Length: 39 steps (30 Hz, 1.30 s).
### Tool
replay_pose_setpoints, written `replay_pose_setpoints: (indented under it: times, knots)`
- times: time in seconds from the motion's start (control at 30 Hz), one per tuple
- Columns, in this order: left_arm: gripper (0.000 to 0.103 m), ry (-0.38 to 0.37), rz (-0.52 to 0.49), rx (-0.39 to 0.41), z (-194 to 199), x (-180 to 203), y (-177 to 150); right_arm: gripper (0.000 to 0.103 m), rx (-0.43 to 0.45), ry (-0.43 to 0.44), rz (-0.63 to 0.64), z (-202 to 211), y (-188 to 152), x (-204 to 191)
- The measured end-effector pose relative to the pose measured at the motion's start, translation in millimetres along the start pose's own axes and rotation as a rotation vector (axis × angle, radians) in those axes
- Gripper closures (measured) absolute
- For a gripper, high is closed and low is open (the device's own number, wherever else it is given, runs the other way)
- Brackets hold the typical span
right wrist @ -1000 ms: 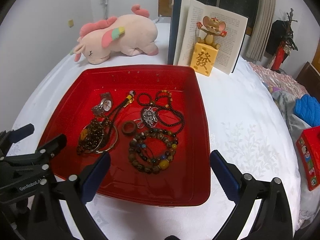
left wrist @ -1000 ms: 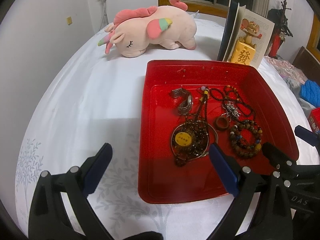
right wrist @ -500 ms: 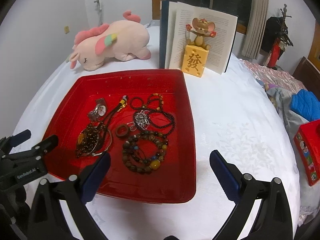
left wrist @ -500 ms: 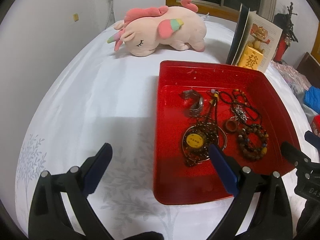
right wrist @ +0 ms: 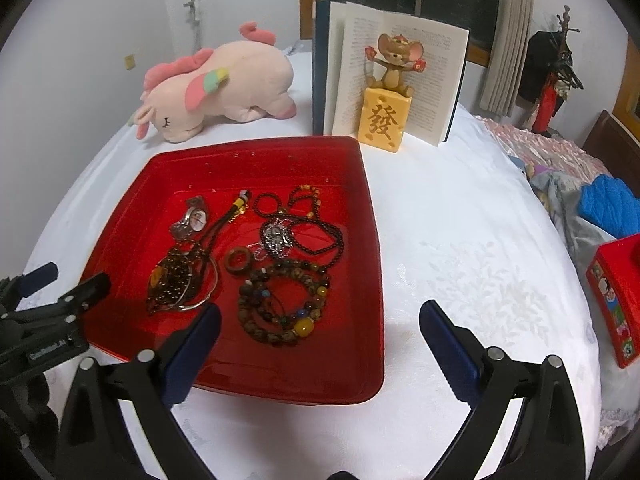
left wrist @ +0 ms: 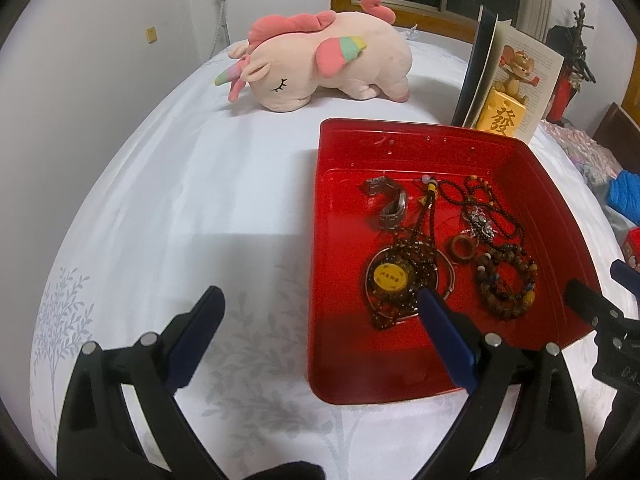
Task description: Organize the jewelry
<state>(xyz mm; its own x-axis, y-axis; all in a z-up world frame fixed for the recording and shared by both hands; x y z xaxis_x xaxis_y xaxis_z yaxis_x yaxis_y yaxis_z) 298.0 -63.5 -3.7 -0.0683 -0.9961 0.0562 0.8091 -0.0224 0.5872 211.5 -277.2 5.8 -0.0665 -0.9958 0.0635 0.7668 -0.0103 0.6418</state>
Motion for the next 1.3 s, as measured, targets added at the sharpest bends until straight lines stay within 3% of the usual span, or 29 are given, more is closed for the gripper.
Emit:
replay_pose_setpoints:
  times: [1.3]
  knots:
    - [0.007,-0.002,-0.029,-0.003,1.8,4.9,-3.3,0.004,-0.002,0.004,0.011,-1.5,-0.7,-2.2]
Point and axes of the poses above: each gripper's, at about its wrist camera, not at the fingertips, and z roughly against the way its jaws point, x to its right, y to its top, the point moved 2 cm from there along -z, roughly the way its jaws point, and after that the axes turned 7 degrees about z, right-handed, at the moved point
